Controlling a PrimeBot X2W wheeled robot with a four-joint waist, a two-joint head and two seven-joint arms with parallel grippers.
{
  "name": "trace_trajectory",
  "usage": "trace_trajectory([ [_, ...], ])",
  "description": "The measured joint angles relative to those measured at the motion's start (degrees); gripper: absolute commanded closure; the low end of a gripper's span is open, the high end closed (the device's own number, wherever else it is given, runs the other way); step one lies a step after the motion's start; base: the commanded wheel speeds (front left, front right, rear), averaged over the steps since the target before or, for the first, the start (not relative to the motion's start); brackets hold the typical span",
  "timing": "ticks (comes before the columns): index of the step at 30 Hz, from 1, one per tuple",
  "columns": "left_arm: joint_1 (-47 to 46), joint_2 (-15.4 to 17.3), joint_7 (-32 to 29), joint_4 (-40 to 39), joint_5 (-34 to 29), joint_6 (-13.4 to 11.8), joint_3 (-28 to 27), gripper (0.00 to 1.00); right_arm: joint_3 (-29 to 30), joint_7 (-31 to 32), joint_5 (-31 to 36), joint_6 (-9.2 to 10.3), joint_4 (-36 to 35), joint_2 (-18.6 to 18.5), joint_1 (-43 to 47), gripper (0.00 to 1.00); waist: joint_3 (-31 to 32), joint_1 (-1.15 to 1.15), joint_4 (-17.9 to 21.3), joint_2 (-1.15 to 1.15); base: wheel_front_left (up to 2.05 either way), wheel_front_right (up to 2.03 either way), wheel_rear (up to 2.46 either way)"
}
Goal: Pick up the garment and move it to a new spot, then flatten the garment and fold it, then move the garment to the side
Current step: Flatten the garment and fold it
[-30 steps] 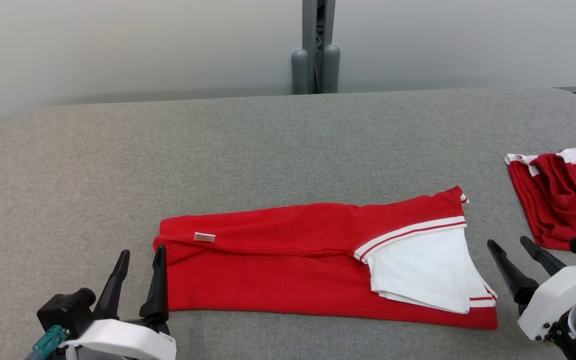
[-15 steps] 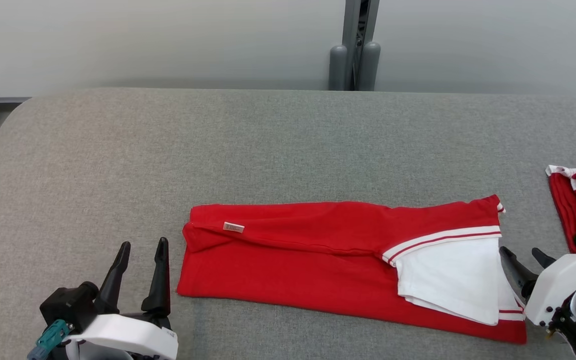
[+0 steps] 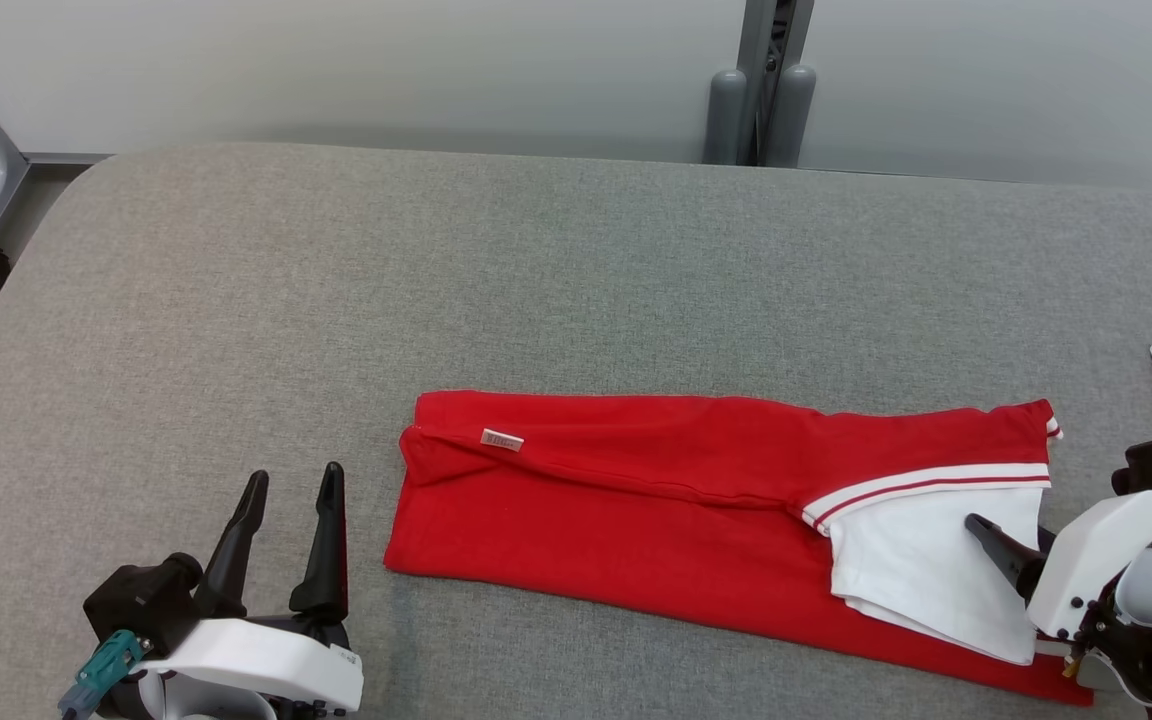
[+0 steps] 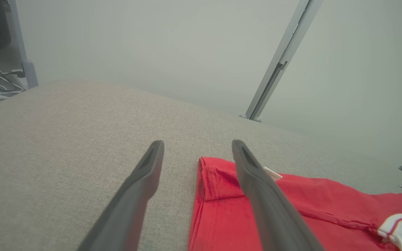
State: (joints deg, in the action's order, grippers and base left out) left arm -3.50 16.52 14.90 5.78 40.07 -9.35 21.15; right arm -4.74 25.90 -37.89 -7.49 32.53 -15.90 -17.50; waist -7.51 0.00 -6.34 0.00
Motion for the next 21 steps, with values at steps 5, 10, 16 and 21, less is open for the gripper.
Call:
trace_trajectory([
  [5, 0.0, -0.2, 0.0, 0.2, 0.0, 0.1, 0.0, 0.0, -2.6, 0.7, 0.0, 0.0, 1.2, -0.5, -0.9, 0.57, 0.1, 0.0, -0.4, 0.0, 0.0, 0.0, 0.0],
  [10, 0.0, -0.3, 0.0, 0.3, 0.0, 0.2, 0.0, 0.0, -5.5, -0.2, 1.1, -0.01, 2.8, -0.7, -1.7, 1.0, 0.2, 0.0, -0.4, 0.0, 0.0, 0.0, 0.0],
  [16, 0.1, -0.3, 0.0, 0.3, -0.1, 0.1, -0.1, 0.0, -5.0, -4.7, 1.7, -0.1, 4.8, -1.1, -2.7, 1.0, 0.6, 0.0, 0.3, 0.0, 0.0, 0.0, 0.0],
  [21, 0.7, -0.4, 0.0, 0.2, -0.1, 0.1, -0.1, 0.0, -3.4, -7.9, 1.5, -0.05, 4.3, -2.8, -3.4, 1.0, 1.3, 0.0, 1.7, 0.0, 0.0, 0.0, 0.0],
])
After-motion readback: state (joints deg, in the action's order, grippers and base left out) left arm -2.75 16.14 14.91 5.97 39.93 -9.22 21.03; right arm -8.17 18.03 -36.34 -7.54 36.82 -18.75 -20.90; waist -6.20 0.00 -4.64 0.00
